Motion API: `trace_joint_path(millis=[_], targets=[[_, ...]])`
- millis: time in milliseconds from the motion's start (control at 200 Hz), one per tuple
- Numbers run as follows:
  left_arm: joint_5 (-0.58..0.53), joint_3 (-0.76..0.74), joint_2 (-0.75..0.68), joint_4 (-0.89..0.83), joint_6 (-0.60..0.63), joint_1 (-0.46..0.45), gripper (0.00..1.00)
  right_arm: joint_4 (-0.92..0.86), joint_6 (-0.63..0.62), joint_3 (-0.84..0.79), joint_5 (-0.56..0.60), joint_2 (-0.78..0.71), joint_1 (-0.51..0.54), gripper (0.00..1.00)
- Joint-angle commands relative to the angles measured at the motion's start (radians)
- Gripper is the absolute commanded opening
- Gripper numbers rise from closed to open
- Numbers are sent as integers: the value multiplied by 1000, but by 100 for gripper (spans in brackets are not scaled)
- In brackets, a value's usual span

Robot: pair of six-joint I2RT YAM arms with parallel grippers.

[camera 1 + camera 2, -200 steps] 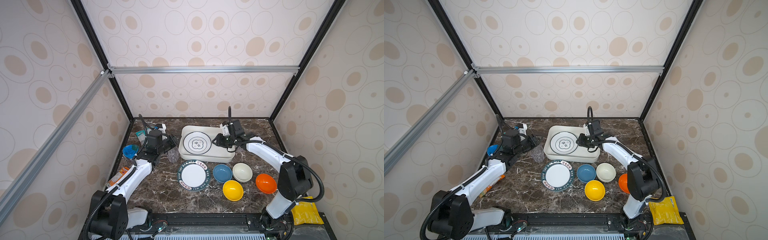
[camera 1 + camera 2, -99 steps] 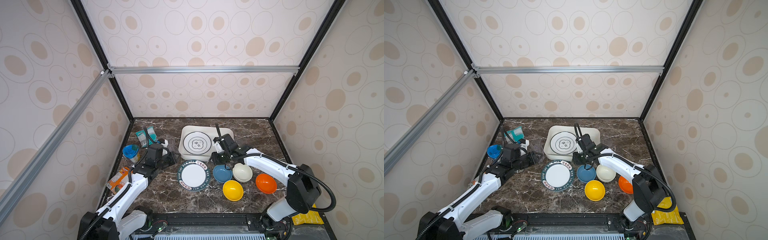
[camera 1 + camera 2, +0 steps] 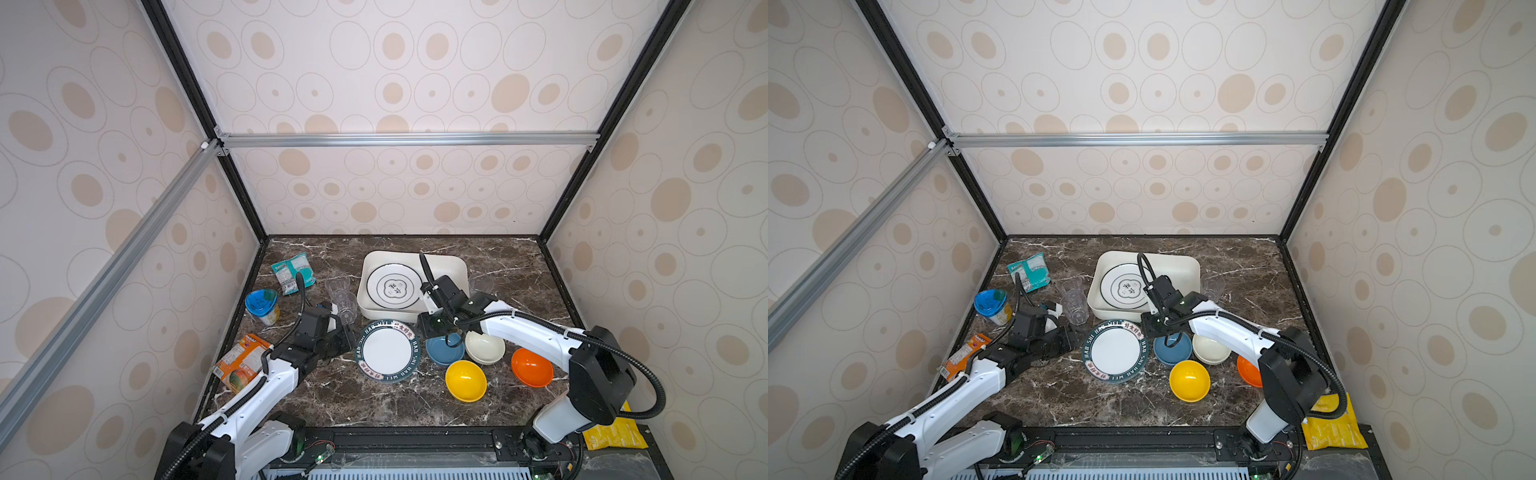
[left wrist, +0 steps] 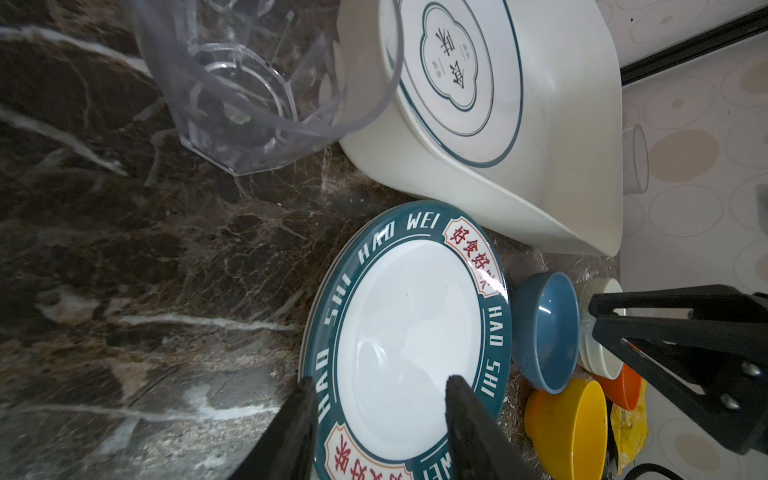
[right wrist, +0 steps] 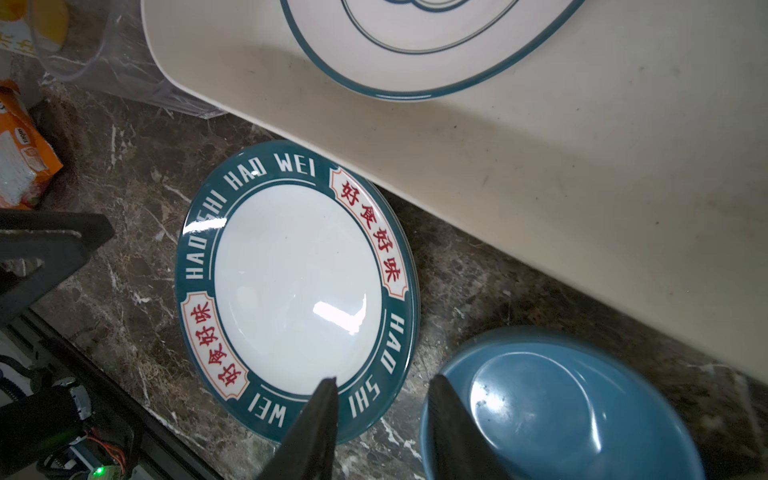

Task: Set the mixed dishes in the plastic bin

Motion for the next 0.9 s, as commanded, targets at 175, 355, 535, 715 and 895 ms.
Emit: trace_joint_path(millis=[175, 355, 535, 715, 895], targets=[[-18, -33, 14, 30, -22, -8, 50, -61, -47, 47, 8, 71, 43, 42], [-3, -44, 38, 57, -25, -7, 50, -81, -62, 84, 14, 119, 59, 42], [-5, -56, 43, 74, -30, -10, 51, -97, -65, 108, 28, 152, 67, 42], [3, -69, 57, 100, -40, -12, 49, -114, -64, 131, 38, 187, 70, 42], [5, -65, 73, 109, -35, -14, 47, -119, -65, 138, 43, 208, 71, 42]])
